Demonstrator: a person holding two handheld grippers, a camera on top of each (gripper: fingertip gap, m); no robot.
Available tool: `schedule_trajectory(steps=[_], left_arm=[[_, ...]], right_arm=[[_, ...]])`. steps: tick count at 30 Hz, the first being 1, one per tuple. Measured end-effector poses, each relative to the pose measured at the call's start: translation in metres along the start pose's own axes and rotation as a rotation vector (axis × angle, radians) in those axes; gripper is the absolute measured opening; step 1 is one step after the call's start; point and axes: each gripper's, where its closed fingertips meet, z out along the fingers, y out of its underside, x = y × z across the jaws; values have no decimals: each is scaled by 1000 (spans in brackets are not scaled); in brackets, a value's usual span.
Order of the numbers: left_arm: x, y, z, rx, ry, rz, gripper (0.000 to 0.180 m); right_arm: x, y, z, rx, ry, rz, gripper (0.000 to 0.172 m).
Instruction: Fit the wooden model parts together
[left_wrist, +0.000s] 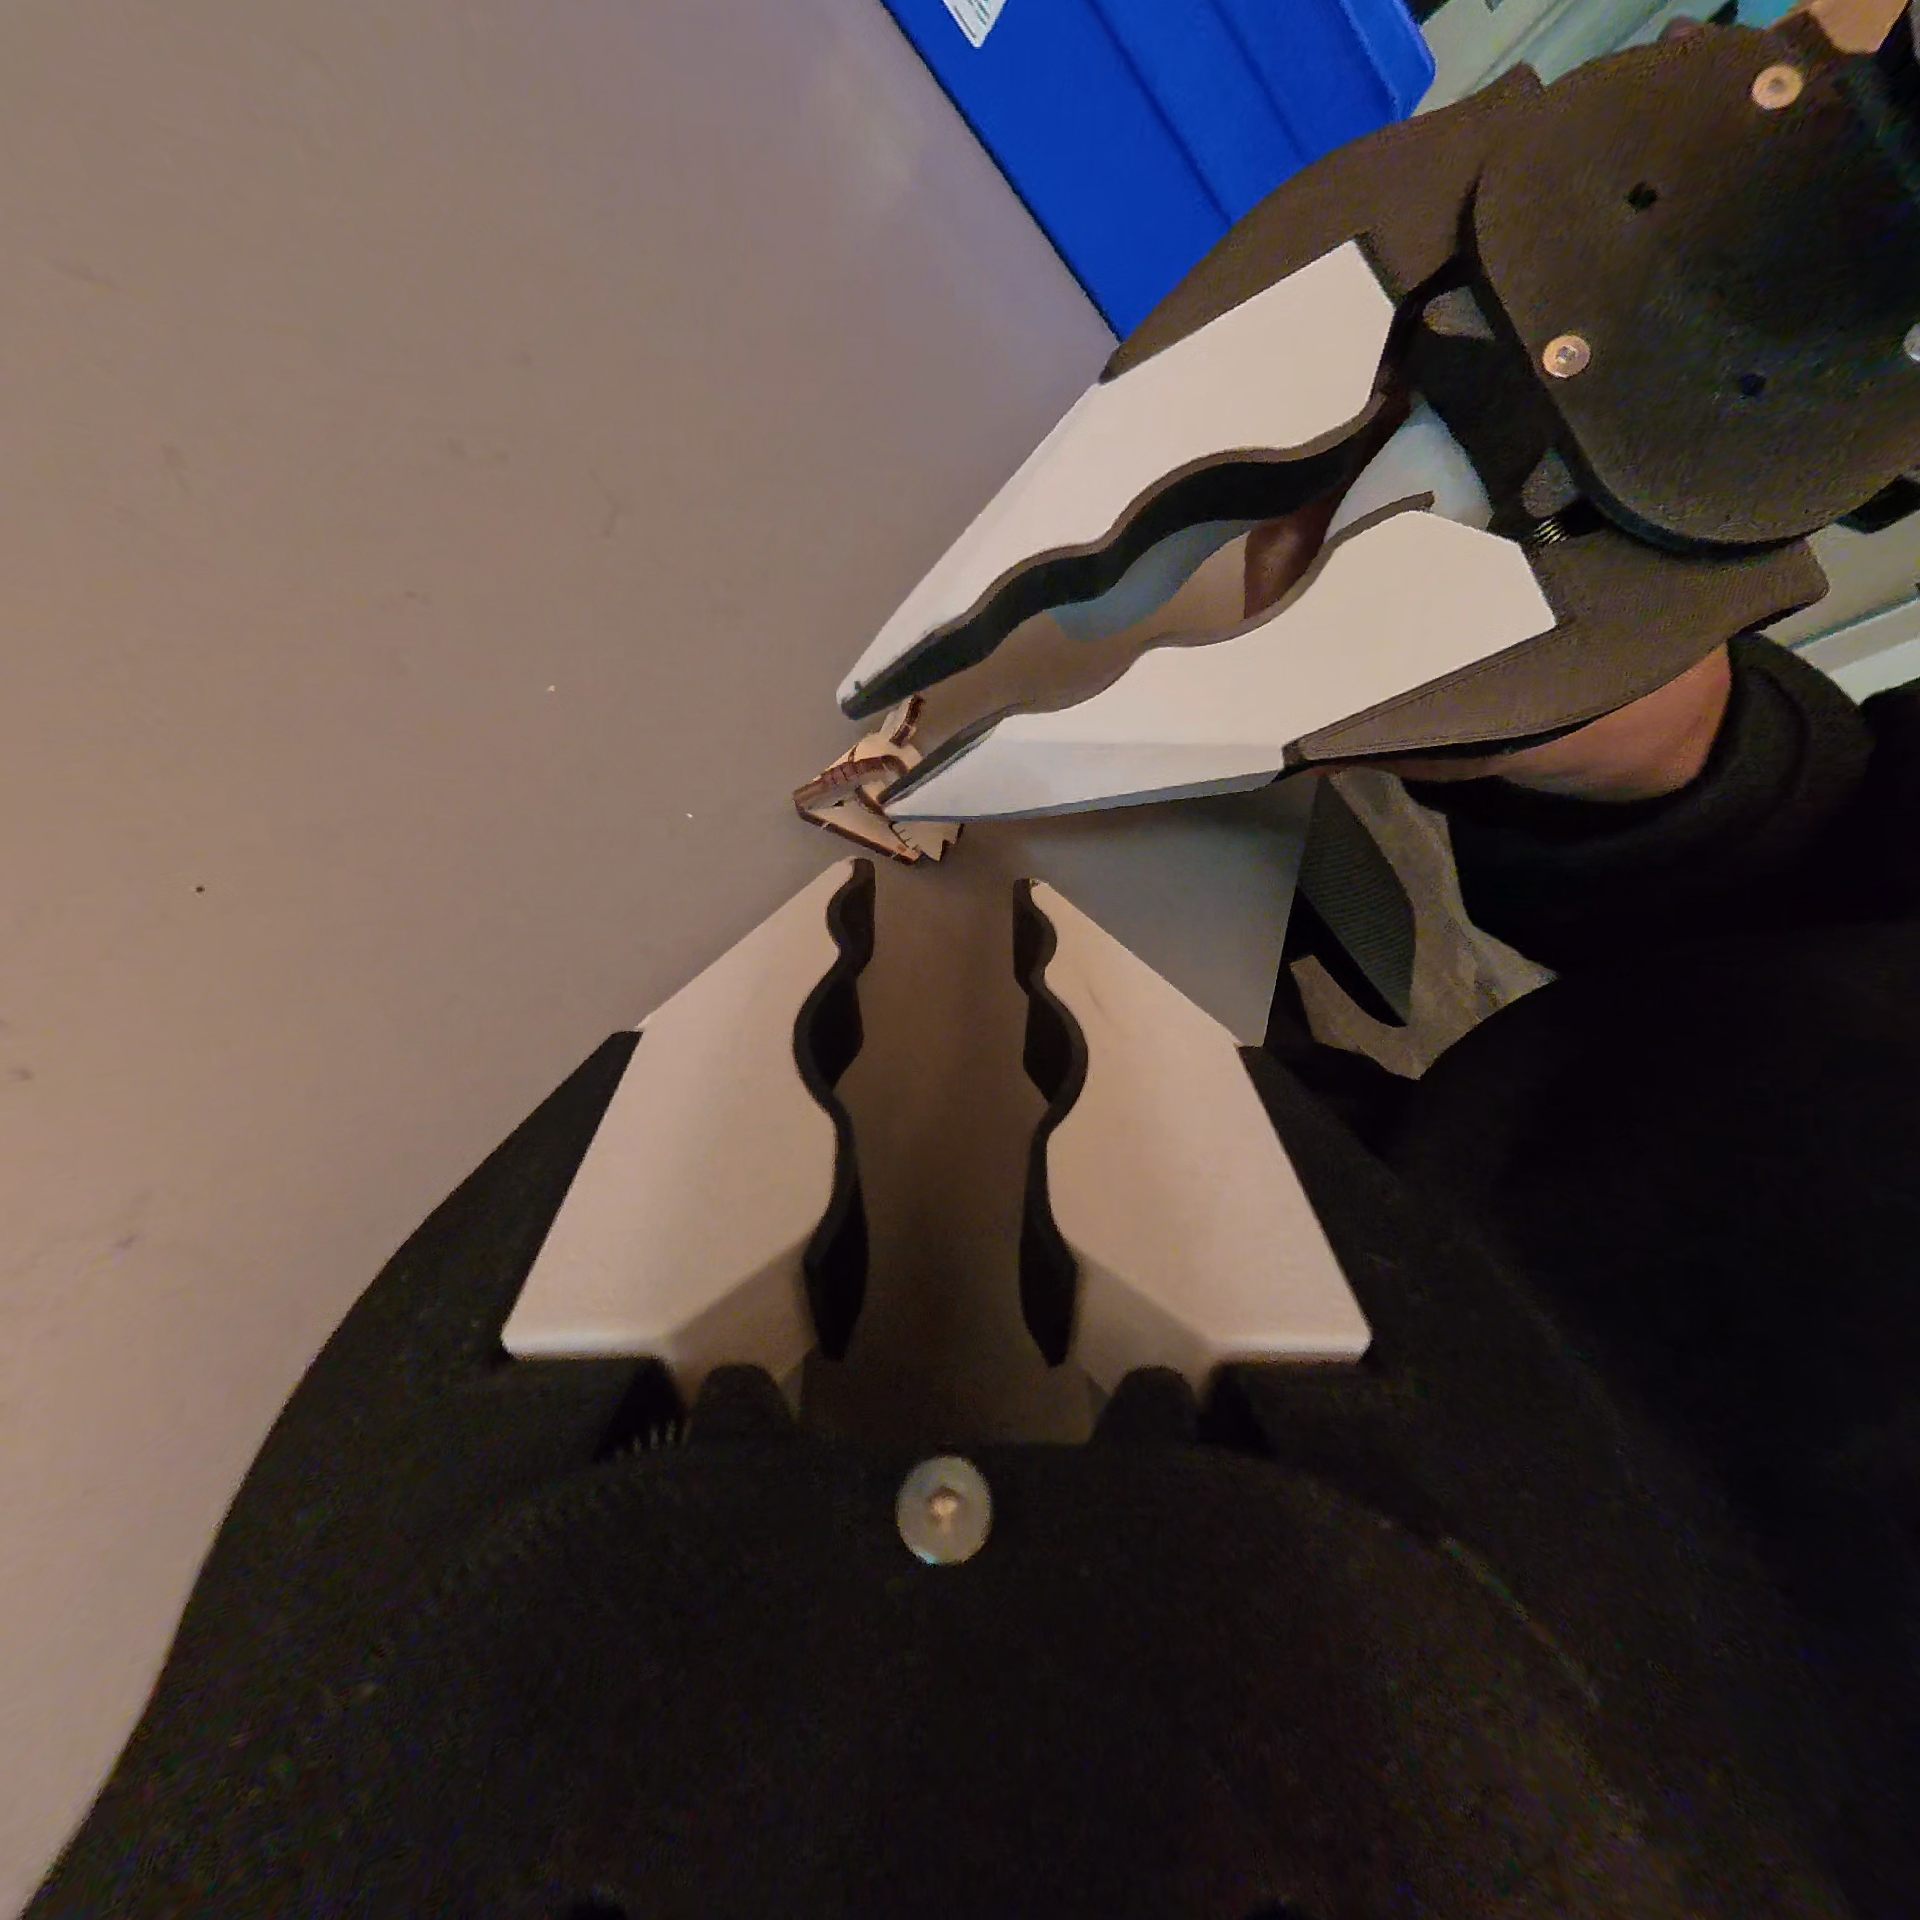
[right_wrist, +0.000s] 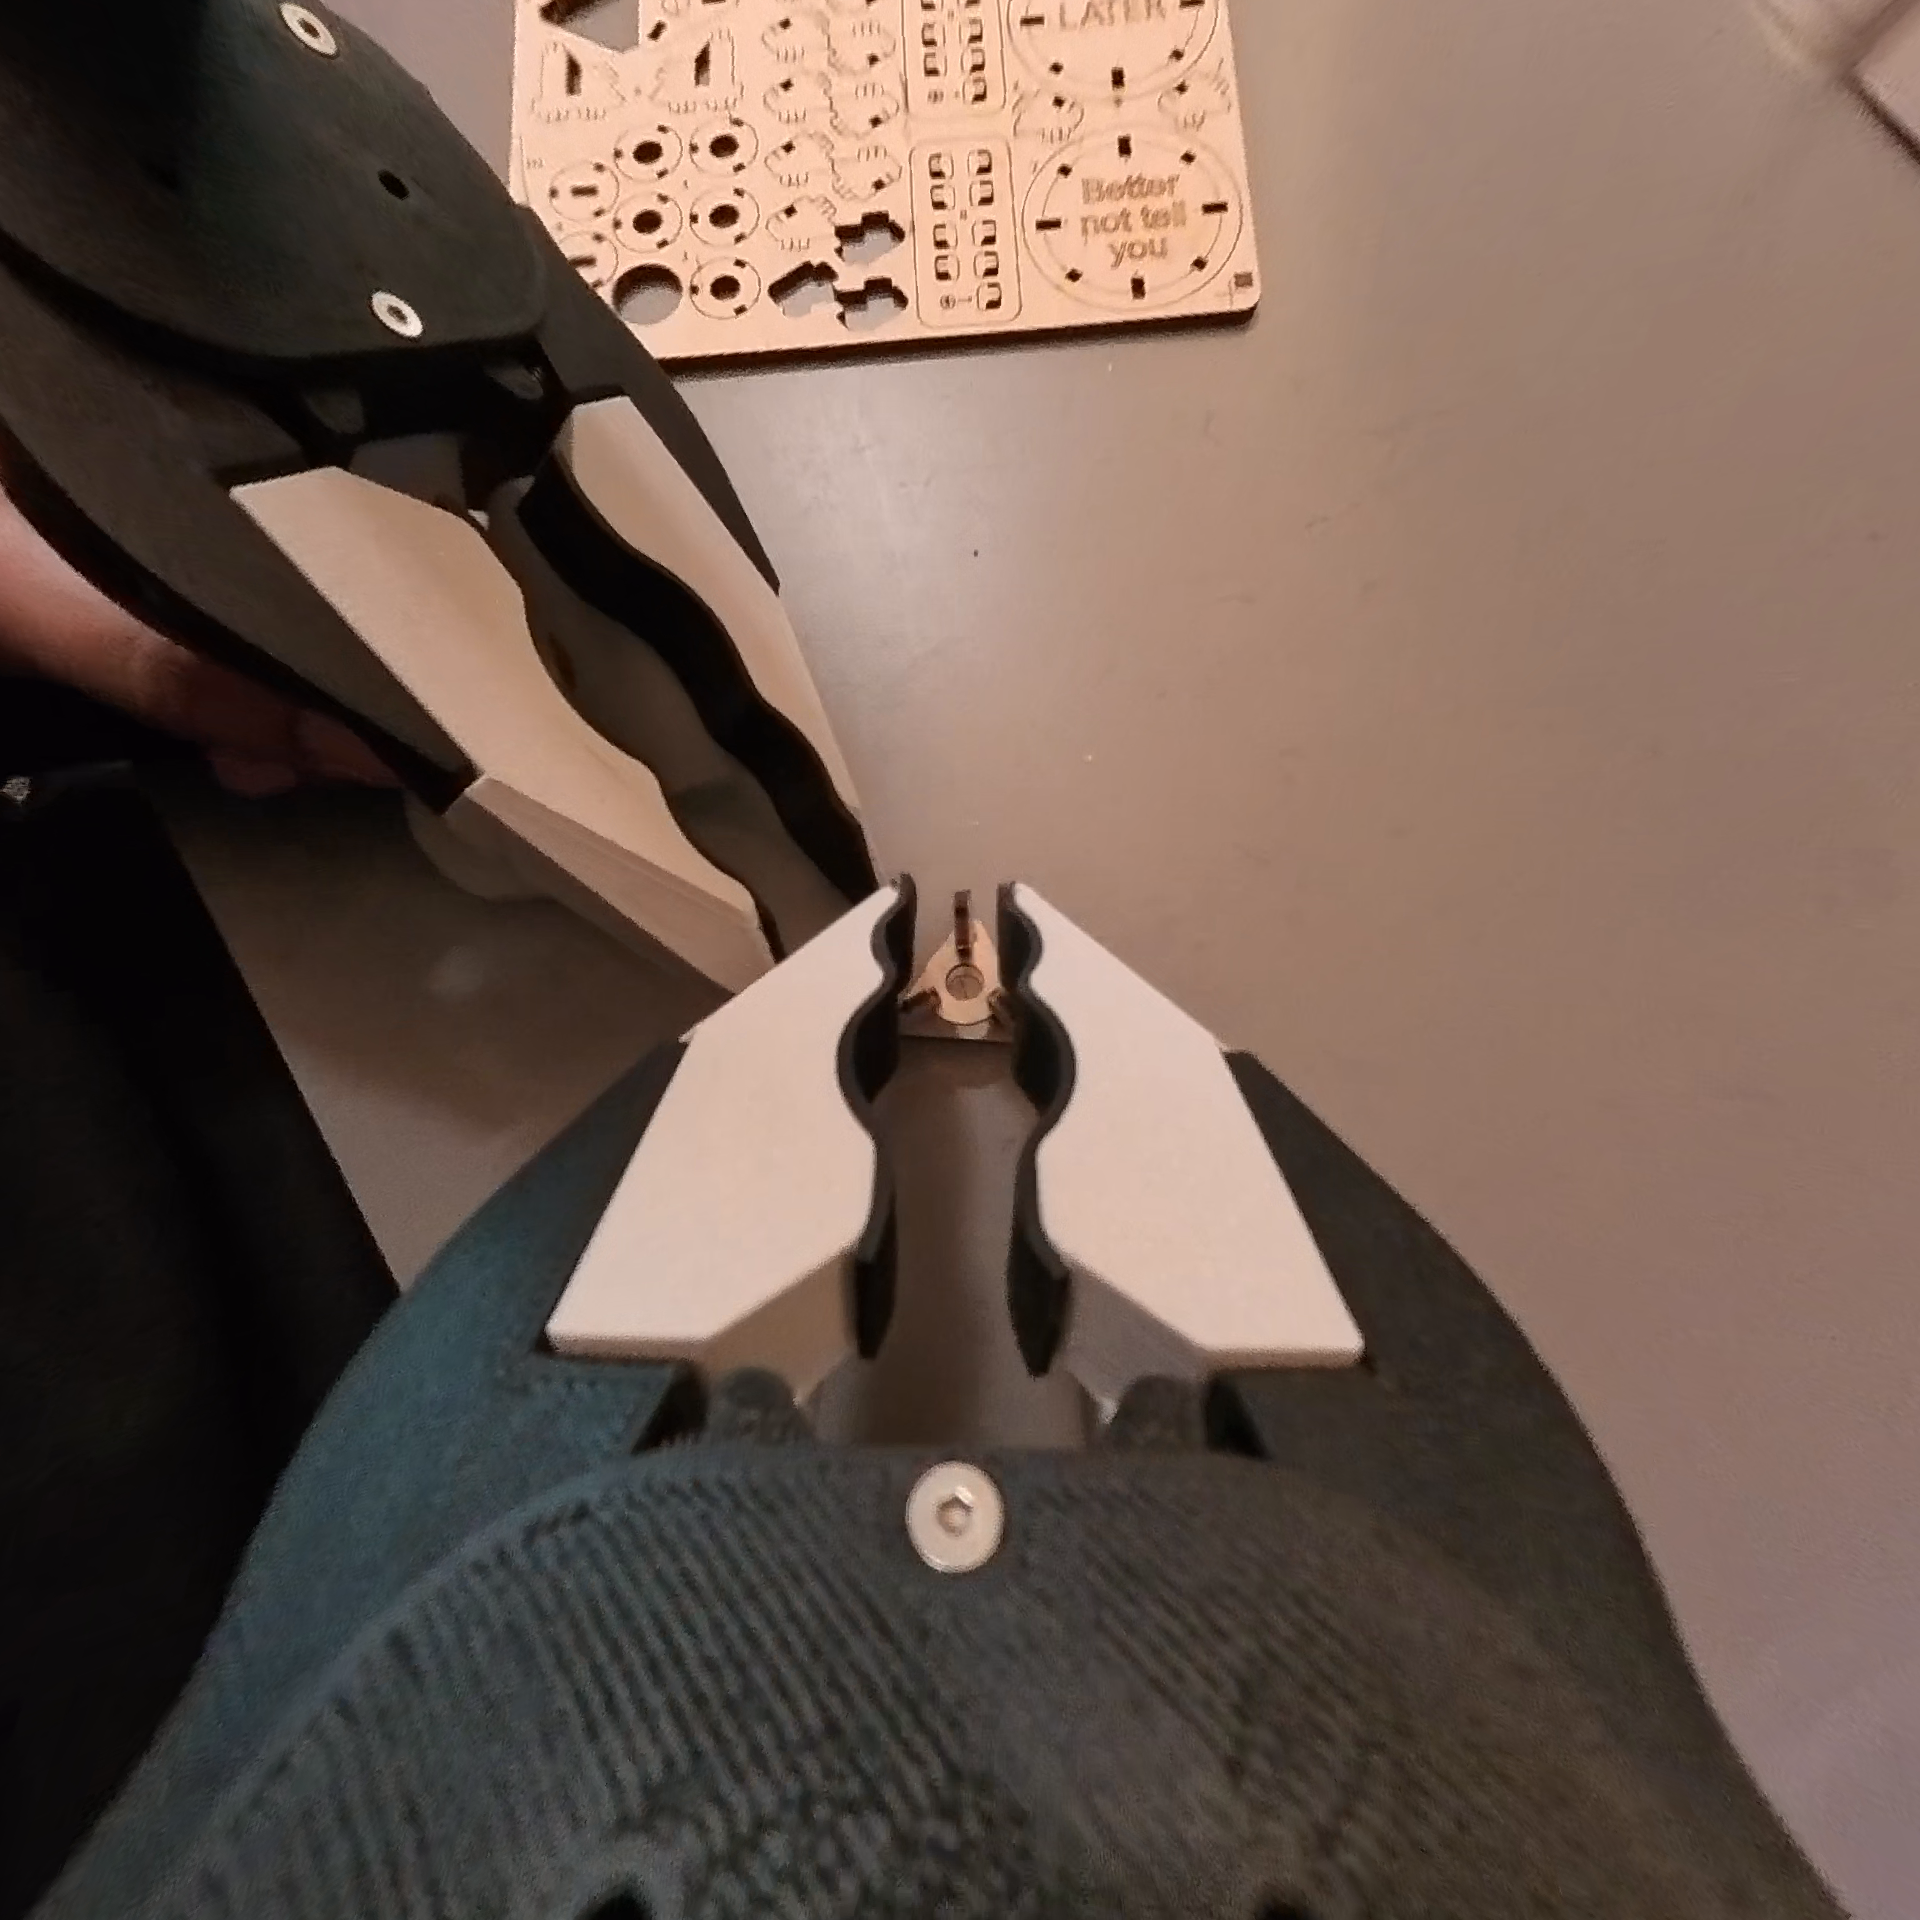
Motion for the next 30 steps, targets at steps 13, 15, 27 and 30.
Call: schedule_trajectory(steps=[13, 15, 27, 30], left_arm=[[-8, -4, -14, 55, 64, -115, 17], [-8, -6, -15, 67, 78, -126, 17], [-9, -8, -18, 87, 88, -149, 10], [-9, -8, -18, 88, 88, -152, 10]], right_arm=[[3, 8, 4, -108, 49, -5, 0], [4, 8, 2, -121, 66, -12, 0], [4, 10, 3, -156, 82, 37, 0], [3, 10, 3, -155, 76, 55, 0]])
